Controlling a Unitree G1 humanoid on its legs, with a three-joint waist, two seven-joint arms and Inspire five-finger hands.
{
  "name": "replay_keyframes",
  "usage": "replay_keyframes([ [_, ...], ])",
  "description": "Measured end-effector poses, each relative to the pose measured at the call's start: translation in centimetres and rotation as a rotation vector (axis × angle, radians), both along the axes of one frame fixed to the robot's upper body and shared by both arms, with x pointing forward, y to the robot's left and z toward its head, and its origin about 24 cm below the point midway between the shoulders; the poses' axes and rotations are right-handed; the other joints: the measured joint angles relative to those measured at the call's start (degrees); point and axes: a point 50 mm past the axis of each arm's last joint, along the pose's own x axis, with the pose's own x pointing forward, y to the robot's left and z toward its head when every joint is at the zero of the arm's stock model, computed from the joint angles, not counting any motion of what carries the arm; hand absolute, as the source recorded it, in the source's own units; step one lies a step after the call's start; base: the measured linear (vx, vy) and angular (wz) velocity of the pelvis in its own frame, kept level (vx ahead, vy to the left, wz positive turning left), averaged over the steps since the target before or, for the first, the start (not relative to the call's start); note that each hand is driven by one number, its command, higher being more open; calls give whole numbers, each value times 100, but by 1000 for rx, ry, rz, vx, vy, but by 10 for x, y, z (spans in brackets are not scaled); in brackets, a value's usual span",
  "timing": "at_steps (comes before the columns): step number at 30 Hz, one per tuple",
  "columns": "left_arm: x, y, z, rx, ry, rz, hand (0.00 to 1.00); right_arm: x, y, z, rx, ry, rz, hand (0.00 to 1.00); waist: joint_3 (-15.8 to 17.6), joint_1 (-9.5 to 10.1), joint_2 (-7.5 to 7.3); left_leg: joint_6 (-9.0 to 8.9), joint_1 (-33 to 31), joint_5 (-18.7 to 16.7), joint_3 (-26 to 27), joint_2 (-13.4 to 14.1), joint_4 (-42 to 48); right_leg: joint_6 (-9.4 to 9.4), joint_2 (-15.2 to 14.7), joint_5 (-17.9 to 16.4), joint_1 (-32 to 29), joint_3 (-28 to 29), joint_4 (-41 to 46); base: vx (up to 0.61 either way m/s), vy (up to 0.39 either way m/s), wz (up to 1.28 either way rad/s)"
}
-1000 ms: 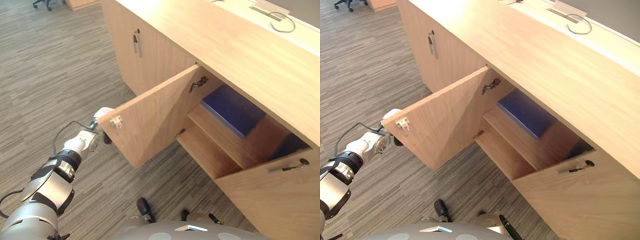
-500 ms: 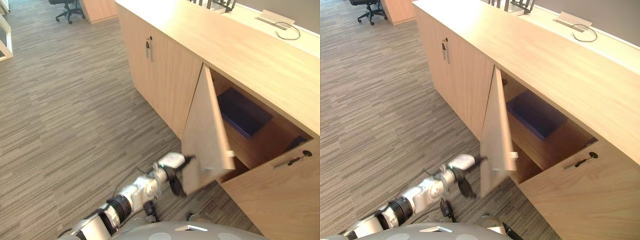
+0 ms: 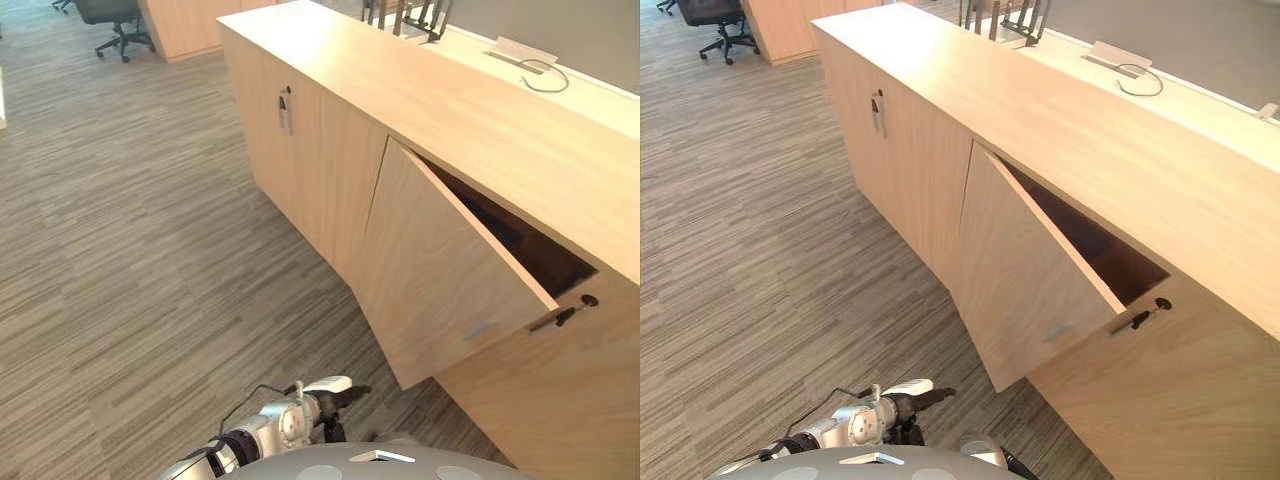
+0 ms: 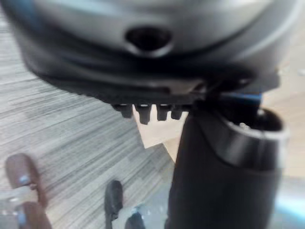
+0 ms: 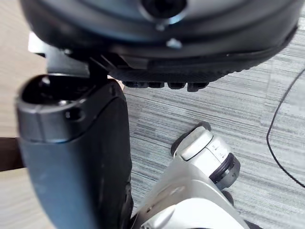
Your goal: Walk over to the cabinet, pick up the folder, carry it to the office cabinet, place the folder inside the office cabinet, then close the office cabinet door
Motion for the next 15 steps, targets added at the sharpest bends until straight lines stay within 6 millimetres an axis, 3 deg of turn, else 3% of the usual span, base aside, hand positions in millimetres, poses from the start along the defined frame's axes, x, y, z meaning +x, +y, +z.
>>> replay_keyframes([
  [1, 1, 7, -2, 16, 7, 48, 100, 0, 2, 0, 2, 2, -6, 100, 7, 8, -21, -19, -142, -201, 29, 113, 416, -37, 7, 20, 6, 66, 7, 30, -35, -39],
  [2, 1, 21, -7, 50, 24, 150, 100, -1, 1, 0, -3, 6, -15, 100, 25, 60, 15, -74, -449, -665, 60, 453, 1380, -96, 117, 44, 33, 200, 17, 21, -45, -46],
  [4, 2, 38, -11, 85, 42, 299, 100, -2, -5, 0, -18, 11, -29, 100, 68, 167, 173, -131, -721, -1091, -235, 845, 2466, -137, 359, 41, 134, 449, 30, 26, -36, -70],
  [6, 2, 53, -13, 115, 21, 399, 100, 2, -6, 0, -17, 16, -32, 100, 67, 208, 228, -249, -764, -1164, -817, 897, 2786, -160, 468, 58, 133, 820, 43, 25, 1, -86],
  [8, 0, 65, -14, 141, 9, 460, 100, 6, -8, -1, -18, 19, -49, 100, 109, 211, 277, -340, -742, -1218, -1710, 703, 2817, -165, 498, 67, 72, 1226, 101, 12, 68, -89],
  [9, 0, 66, -14, 125, 1, 522, 100, 7, -13, 0, -26, 29, -48, 100, 129, 283, 321, -393, -712, -1239, -2543, 426, 2795, -163, 480, 66, -48, 1566, 191, -1, 115, -116],
  [12, -6, 73, -14, 68, 7, 716, 100, 19, -22, 2, -64, 20, -15, 100, 106, 471, 448, -839, -381, -1674, -3997, 57, 2345, -100, 541, 106, -339, 2388, 249, -8, 130, -138],
  [15, -23, 106, -18, 22, 52, 1117, 100, 28, -14, 1, -42, -4, 7, 100, 97, 534, 222, -592, -216, -1845, -4097, -378, 2240, -123, 432, 131, -467, 3188, 115, 7, 217, -119],
])
